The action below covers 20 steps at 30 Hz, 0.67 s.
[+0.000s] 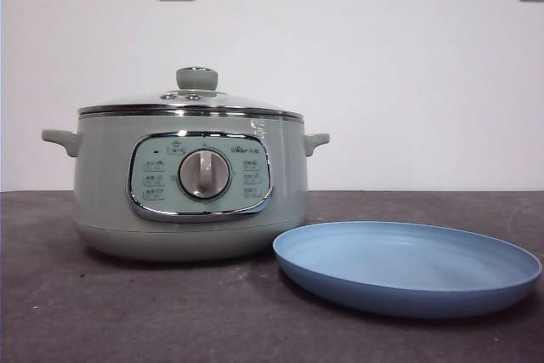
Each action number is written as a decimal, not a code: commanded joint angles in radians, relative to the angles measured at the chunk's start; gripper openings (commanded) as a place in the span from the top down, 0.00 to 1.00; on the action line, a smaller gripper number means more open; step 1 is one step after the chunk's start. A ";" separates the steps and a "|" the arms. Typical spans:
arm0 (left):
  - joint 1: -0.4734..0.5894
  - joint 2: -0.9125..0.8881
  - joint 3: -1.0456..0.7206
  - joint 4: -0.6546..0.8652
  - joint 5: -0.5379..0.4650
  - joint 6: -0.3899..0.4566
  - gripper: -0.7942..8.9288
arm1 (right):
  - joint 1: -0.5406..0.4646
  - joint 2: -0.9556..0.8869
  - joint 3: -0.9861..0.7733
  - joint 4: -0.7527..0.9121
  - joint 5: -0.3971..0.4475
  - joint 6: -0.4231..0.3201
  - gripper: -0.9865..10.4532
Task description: Take the potato out from the steamer,put the potato on the plate,close the lid
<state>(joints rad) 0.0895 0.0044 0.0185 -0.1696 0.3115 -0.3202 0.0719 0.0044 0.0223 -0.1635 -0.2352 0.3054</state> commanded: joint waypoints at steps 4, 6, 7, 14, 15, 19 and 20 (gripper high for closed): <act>0.003 -0.001 0.053 -0.017 0.078 -0.129 0.93 | 0.002 0.006 0.076 0.005 -0.030 0.142 0.92; 0.002 0.002 0.089 -0.030 0.089 -0.130 0.93 | 0.002 0.022 0.109 0.002 -0.044 0.142 0.92; 0.002 0.006 0.113 -0.047 0.089 -0.130 0.93 | 0.002 0.035 0.130 0.002 -0.058 0.142 0.92; 0.002 0.096 0.314 -0.209 0.146 -0.098 0.93 | 0.002 0.201 0.338 -0.157 -0.106 0.098 0.92; 0.002 0.113 0.340 -0.227 0.164 -0.083 0.93 | 0.002 0.230 0.370 -0.183 -0.127 0.073 0.92; 0.002 0.198 0.451 -0.321 0.234 -0.001 0.93 | 0.002 0.372 0.540 -0.346 -0.263 -0.059 0.92; 0.002 0.221 0.476 -0.345 0.255 0.027 0.93 | 0.002 0.414 0.591 -0.399 -0.290 -0.097 0.92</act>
<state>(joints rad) 0.0895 0.2085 0.4786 -0.4988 0.5468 -0.3622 0.0723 0.3889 0.5686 -0.5308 -0.5018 0.3008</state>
